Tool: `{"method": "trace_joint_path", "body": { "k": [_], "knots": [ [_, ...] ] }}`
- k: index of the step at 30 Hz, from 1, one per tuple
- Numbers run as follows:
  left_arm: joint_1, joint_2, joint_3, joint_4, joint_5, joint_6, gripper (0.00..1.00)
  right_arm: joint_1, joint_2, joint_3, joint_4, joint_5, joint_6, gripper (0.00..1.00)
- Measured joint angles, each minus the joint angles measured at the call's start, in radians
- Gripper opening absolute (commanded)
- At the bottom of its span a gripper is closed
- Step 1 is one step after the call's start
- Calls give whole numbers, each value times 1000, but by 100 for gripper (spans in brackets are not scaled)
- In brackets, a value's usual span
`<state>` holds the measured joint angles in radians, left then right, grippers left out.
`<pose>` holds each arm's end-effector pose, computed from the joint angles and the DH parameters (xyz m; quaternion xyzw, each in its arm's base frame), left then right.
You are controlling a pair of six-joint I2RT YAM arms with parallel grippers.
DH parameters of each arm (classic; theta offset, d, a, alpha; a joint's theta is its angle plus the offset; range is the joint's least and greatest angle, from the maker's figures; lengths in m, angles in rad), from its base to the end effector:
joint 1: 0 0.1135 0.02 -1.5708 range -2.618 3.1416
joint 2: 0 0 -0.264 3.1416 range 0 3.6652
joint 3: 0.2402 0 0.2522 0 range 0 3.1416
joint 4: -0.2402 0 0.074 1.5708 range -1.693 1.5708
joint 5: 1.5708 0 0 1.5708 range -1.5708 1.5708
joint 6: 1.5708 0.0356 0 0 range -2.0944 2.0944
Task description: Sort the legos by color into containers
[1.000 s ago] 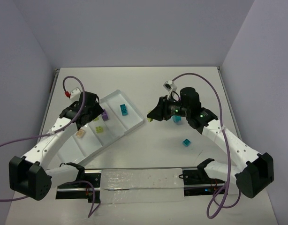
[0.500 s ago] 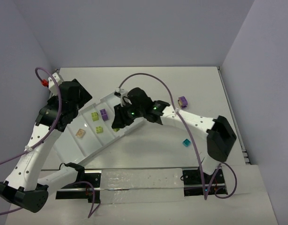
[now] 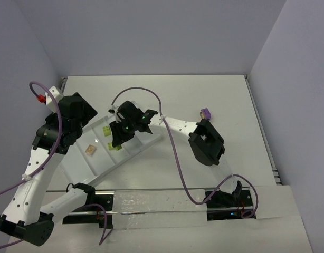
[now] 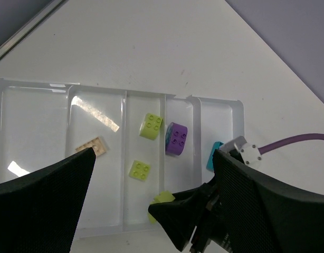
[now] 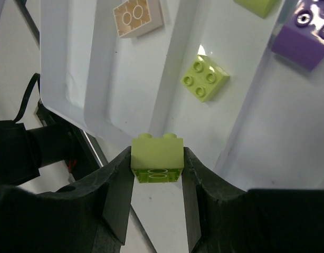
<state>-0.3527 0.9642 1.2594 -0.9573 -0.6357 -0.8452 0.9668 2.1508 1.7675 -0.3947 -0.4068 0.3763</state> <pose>0.1644 -0.0380 0.3960 -0.3411 0.7944 -0.0031 0.5026 0.2669 0.4116 0.2235 -0.3375 0.8417 0.3812 0.1801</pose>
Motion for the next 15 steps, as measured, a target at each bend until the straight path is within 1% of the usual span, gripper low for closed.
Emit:
{"method": "trace_joint_path", "body": {
  "k": [1,2,4,7,10,15],
  "knots": [
    [1,0,0,0,0,0,99,3,13,11,-6,-1,0,53],
    [2,0,0,0,0,0,99,6,20,18,-15,-1,0,57],
    [2,0,-1,0,1,0,99,11,30,33,-27,-4,-2,70],
    [3,-1,-6,0,6,1,99,17,34,53,-40,-15,-6,79],
    [3,0,-10,0,12,1,99,20,35,75,-49,-20,-5,82],
    [3,0,-10,1,17,6,99,21,33,97,-54,-15,-8,78]
  ]
}}
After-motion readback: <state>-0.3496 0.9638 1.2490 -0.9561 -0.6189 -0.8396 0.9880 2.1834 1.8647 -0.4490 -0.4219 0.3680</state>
